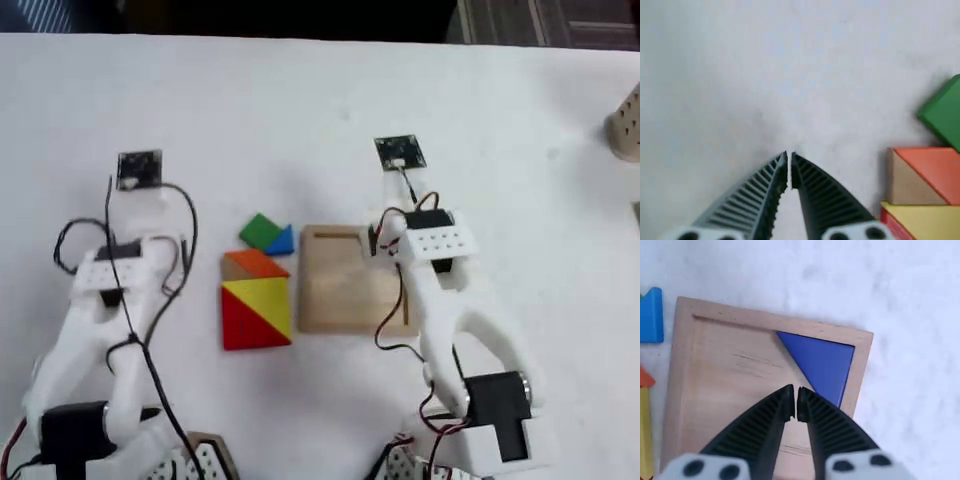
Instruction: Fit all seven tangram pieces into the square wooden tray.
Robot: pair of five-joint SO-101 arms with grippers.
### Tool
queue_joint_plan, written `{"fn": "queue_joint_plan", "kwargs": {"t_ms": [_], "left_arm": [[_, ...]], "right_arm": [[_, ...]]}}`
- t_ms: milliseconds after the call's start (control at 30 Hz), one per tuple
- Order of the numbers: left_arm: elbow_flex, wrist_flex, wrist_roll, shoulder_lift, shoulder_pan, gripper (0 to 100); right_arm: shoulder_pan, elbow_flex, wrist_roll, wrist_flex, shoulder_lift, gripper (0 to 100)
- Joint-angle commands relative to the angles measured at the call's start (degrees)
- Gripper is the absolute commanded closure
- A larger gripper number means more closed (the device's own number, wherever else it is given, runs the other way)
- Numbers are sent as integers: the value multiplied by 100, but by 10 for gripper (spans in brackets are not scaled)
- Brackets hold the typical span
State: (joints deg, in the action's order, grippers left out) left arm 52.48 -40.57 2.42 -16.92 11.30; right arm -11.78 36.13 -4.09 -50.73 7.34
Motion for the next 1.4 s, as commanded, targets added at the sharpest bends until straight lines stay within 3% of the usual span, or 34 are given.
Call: {"fn": "queue_joint_plan", "kwargs": {"t_ms": [0, 100, 233, 333, 600, 800, 933, 1367], "left_arm": [[-844, -958, 1020, 22, -629, 785], [-941, -1090, 1785, 22, -1429, 699], [-958, -782, 2198, 22, -2422, 742], [-914, -396, 2303, 31, -2791, 766], [-1046, 123, 2602, 1218, -2281, 766], [-1890, -668, 2611, 2149, -1938, 768], [-2048, -756, 2611, 2360, -1657, 769], [-2004, -1055, 2382, 2352, -1798, 771]], "right_arm": [[75, -18, -246, 101, 127, 975], [75, -18, -316, 101, 127, 978], [75, -18, -334, 101, 127, 978], [75, -18, -352, 101, 127, 978], [75, -18, -360, 75, 127, 976], [75, -18, -360, 75, 127, 975], [75, -18, -360, 75, 119, 974], [66, -9, -360, 92, 119, 974]]}}
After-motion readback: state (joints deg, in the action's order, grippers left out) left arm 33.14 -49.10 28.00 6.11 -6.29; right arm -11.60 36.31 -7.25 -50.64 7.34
